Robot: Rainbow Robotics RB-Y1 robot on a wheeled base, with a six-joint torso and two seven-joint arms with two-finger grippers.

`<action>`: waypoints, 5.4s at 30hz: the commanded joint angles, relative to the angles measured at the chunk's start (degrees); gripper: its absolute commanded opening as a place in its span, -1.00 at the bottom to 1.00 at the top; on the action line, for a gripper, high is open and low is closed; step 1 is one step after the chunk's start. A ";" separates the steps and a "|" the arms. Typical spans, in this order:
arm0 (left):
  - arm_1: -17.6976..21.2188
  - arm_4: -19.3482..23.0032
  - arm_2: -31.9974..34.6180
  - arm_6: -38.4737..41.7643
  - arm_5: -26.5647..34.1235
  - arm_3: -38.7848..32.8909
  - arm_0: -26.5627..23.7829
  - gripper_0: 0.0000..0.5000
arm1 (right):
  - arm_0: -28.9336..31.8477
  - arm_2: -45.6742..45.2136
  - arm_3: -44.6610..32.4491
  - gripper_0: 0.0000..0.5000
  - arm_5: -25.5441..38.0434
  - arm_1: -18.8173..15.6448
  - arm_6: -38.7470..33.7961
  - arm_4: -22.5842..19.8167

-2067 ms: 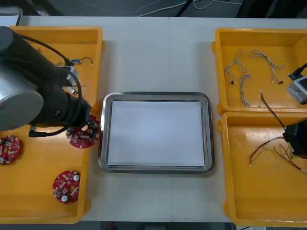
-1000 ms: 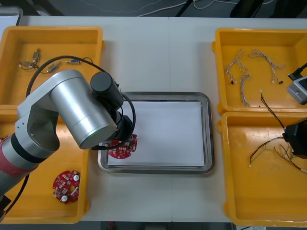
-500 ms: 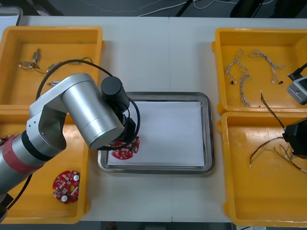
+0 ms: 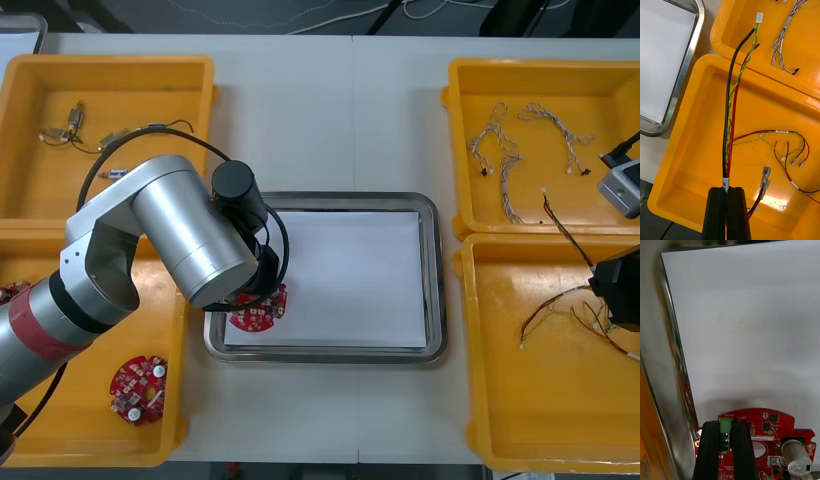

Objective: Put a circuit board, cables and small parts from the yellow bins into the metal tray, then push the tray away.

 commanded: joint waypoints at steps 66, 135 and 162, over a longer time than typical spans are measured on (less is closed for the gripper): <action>3.59 14.93 14.12 1.45 10.72 -6.45 -9.26 1.00 | -2.60 3.98 -1.27 -1.00 0.19 -5.01 2.04 -4.68; 15.28 21.43 32.84 -93.47 -17.67 41.80 -14.09 1.00 | -37.58 72.44 18.95 -1.00 -20.25 6.94 23.75 19.66; 15.28 25.03 32.76 -114.97 -20.05 41.80 -8.73 1.00 | -37.49 76.14 26.33 -0.11 -25.70 9.40 23.13 23.00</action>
